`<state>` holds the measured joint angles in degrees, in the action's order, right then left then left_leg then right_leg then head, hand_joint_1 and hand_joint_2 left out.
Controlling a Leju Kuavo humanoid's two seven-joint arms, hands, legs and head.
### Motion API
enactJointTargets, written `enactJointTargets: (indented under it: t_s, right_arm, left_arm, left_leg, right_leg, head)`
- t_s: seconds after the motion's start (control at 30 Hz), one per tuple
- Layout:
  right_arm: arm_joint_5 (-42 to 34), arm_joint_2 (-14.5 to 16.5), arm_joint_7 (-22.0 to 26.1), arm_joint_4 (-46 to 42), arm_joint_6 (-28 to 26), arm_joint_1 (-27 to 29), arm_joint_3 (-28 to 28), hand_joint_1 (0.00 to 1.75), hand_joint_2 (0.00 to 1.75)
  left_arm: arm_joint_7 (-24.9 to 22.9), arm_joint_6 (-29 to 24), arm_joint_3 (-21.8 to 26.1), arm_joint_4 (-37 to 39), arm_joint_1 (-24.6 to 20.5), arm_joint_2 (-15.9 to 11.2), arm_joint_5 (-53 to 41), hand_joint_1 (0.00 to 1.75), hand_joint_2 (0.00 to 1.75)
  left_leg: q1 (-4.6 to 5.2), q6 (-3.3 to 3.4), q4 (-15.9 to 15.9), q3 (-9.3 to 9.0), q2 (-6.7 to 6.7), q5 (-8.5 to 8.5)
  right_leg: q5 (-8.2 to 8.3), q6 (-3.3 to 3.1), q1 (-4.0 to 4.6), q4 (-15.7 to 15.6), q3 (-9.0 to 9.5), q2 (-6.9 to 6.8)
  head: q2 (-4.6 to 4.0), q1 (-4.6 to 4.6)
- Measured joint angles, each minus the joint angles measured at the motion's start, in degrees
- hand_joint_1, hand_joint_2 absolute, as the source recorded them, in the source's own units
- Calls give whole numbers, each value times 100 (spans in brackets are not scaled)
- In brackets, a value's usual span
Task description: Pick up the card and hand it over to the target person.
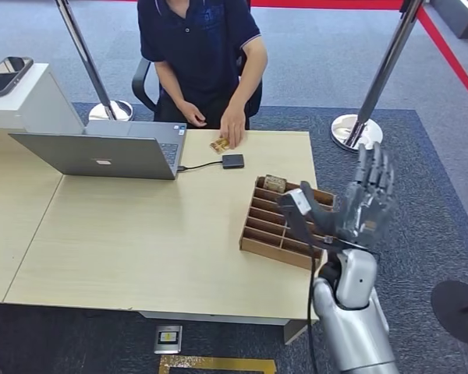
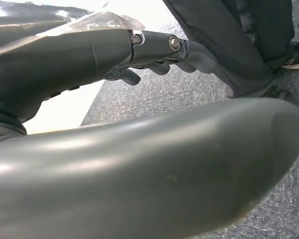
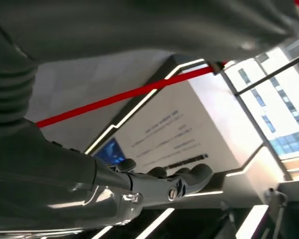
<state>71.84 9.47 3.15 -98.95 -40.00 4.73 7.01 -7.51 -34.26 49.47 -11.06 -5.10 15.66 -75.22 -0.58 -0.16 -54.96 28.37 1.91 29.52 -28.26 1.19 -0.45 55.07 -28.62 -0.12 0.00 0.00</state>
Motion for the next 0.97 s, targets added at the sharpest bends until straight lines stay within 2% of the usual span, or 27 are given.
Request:
enactJointTargets:
  t_s: [0.1, 0.2, 0.27, 0.37, 0.5, 0.6, 0.67, 0.73, 0.9, 0.93, 0.97]
  right_arm:
    - [-1061, 517, 907, -191, 0, 279, 1436, 0, 0]
    - [-2215, 434, 1155, 163, 17, 487, 2498, 0, 0]
    - [-2382, 320, 1168, 657, 130, 385, 3065, 0, 0]
    - [-2167, -62, 992, 2075, 413, -40, 3914, 0, 0]
    - [-2019, -599, 998, 4098, 400, -570, 4629, 0, 0]
    - [-1688, -1068, 812, 6031, 247, -858, 5050, 0, 0]
    - [-1341, -1281, 528, 6989, 92, -954, 5127, 0, 0]
    - [-1046, -1317, 69, 7697, 277, -993, 5166, 0, 0]
    - [-833, -991, -617, 8435, 1177, -1060, 5152, 0, 0]
    - [-854, -870, -776, 8511, 1483, -1081, 5191, 0, 44]
    - [-888, -827, -831, 8530, 1634, -1091, 5227, 0, 58]
  left_arm:
    - [5, -1, 7, 1, -1, 12, -2, 0, 0]
    - [-9, 25, 4, 2, -4, 22, -25, 0, 0]
    - [-21, 27, -13, -1, -2, 20, -41, 0, 0]
    - [-18, 38, -15, -7, -2, 3, -5, 0, 0]
    - [53, 65, -23, -1, 0, -34, 38, 0, 0]
    - [115, 126, -47, -2, 4, -71, 24, 0, 0]
    - [172, 203, -73, 0, 7, -90, -9, 0, 87]
    - [265, 331, -109, -1, 13, -116, -53, 0, 175]
    - [421, 479, -135, -1, 23, -182, -96, 0, 175]
    - [452, 492, -136, 0, 26, -193, -104, 0, 175]
    - [464, 496, -135, 0, 28, -196, -105, 0, 175]
  left_leg:
    - [3, -2, -3, 6, -9, 3]
    - [0, -1, 5, -1, -4, 0]
    - [-1, 1, 8, -7, 1, -2]
    - [-1, 3, 12, -14, -29, -1]
    - [-5, 5, 17, -26, -41, -1]
    - [-8, 6, 17, -32, -46, 1]
    - [-9, 5, 17, -38, -43, 2]
    - [-8, 4, 14, -37, -45, 4]
    - [-12, -2, 12, -34, -64, 8]
    - [-12, -2, 11, -33, -68, 8]
    - [-12, -3, 11, -32, -71, 8]
  right_leg:
    - [-1, 2, -3, 7, -13, 10]
    - [3, 4, 0, -5, -4, 6]
    - [4, 6, 0, -12, 4, 1]
    - [12, 9, 0, -18, 7, 31]
    - [21, 7, 5, -29, 18, 39]
    - [25, 12, 7, -35, 26, 44]
    - [25, 12, 9, -36, 29, 42]
    - [21, 10, 8, -31, 27, 44]
    - [20, 4, 10, -19, 14, 62]
    - [19, 2, 9, -14, 10, 66]
    - [19, 1, 8, -12, 7, 68]
  head:
    - [0, 0]
    - [0, 0]
    - [0, 0]
    - [0, 0]
    - [0, 0]
    - [0, 0]
    - [0, 0]
    - [0, 0]
    - [0, 0]
    - [0, 0]
    - [0, 0]
